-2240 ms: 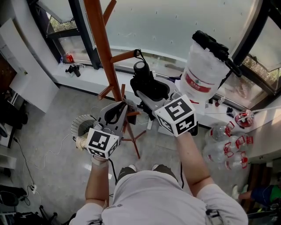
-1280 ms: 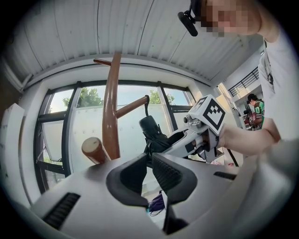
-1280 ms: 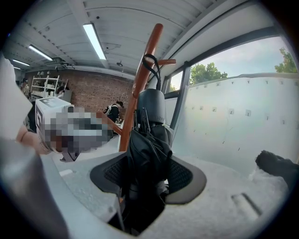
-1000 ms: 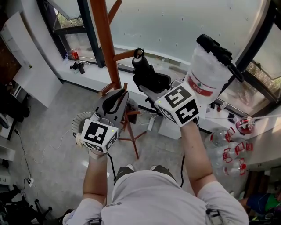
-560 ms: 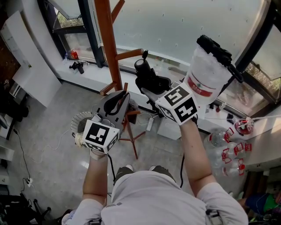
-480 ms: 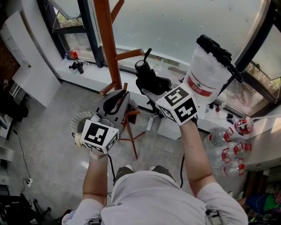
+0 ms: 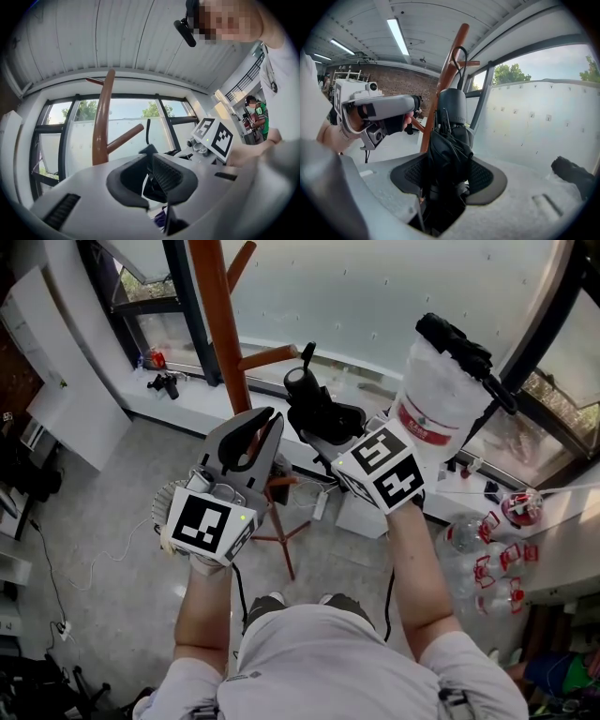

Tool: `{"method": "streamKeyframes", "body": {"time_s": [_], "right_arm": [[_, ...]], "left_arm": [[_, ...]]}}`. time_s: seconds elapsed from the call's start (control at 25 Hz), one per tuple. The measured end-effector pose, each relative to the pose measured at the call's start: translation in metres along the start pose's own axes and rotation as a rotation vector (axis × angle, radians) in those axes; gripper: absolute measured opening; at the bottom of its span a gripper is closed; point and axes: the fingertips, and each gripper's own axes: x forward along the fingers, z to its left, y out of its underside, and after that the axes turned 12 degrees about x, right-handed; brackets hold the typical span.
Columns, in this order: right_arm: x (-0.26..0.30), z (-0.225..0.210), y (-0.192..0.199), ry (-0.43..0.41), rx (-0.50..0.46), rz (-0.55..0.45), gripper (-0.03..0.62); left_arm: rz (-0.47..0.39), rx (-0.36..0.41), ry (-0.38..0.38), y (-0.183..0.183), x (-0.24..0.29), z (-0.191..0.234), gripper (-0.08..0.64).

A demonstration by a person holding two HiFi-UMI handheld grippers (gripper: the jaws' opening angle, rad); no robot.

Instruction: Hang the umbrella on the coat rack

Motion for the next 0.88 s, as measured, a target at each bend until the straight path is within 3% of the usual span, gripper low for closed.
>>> {"method": "streamKeyframes", "body": {"time_s": [0.4, 0.64, 0.88], "right_arm": [[-0.001, 0.004, 0.0, -0.027, -0.034, 0.017, 0.224], [0.0, 0.001, -0.002, -0.015, -0.056, 0.036, 0.224], [0.003, 0.0, 0.0, -0.018, -0.058, 0.051, 0.224]], "left_arm": [[-0.055, 0.104, -0.054, -0.044, 0.014, 0.012, 0.084], [-0.063, 0.179, -0.123, -0.061, 0.024, 0.034, 0.127], [-0.069, 0.203, -0.083, -0.071, 0.031, 0.037, 0.184]]}}
